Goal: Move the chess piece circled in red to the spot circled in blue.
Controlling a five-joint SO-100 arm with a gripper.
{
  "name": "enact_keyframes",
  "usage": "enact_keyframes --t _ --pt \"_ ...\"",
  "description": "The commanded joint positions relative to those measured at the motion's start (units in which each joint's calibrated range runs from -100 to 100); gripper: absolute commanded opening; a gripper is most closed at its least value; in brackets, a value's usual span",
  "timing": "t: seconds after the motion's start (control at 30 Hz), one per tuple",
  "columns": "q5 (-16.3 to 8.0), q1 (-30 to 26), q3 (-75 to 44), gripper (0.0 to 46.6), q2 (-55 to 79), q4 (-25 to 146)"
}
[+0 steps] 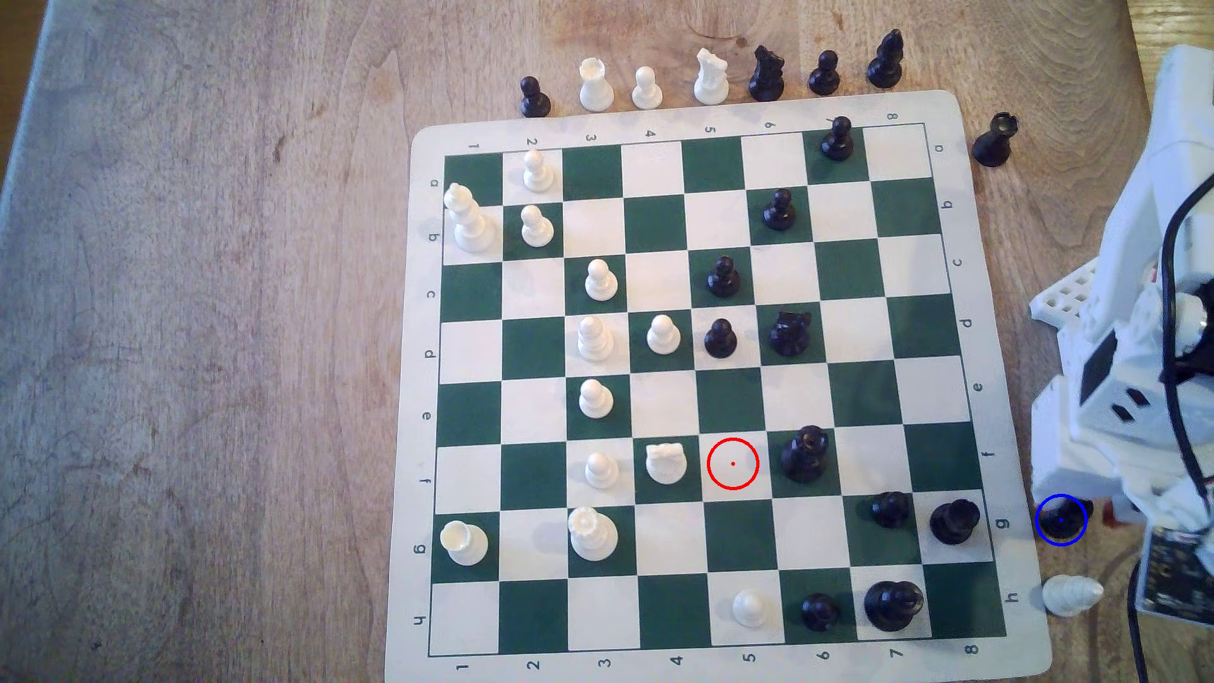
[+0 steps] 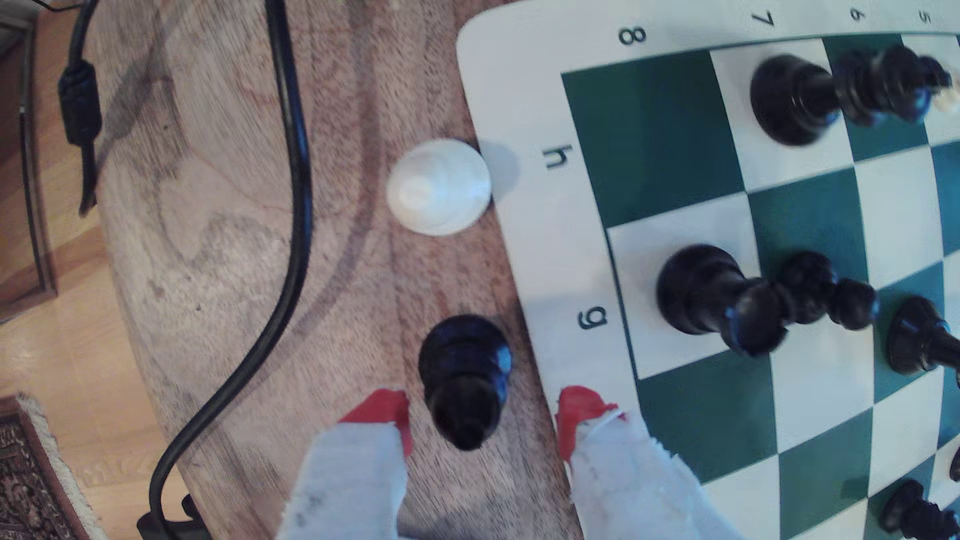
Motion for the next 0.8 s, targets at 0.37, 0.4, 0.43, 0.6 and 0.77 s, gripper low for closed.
enact_keyframes --t 0.37,0.4,0.43,0.6,0.77 --pt "-1.5 1.4 -21.8 15.9 -1.8 17.5" --pt "-1.5 1.5 -22.1 15.6 -2.2 17.5" --pt "-1.5 1.9 -23.2 14.1 -2.6 17.5" --pt "-0.2 9.4 -29.8 7.9 -2.0 15.0" --pt "1.0 23.0 -28.7 7.4 -1.0 -1.1"
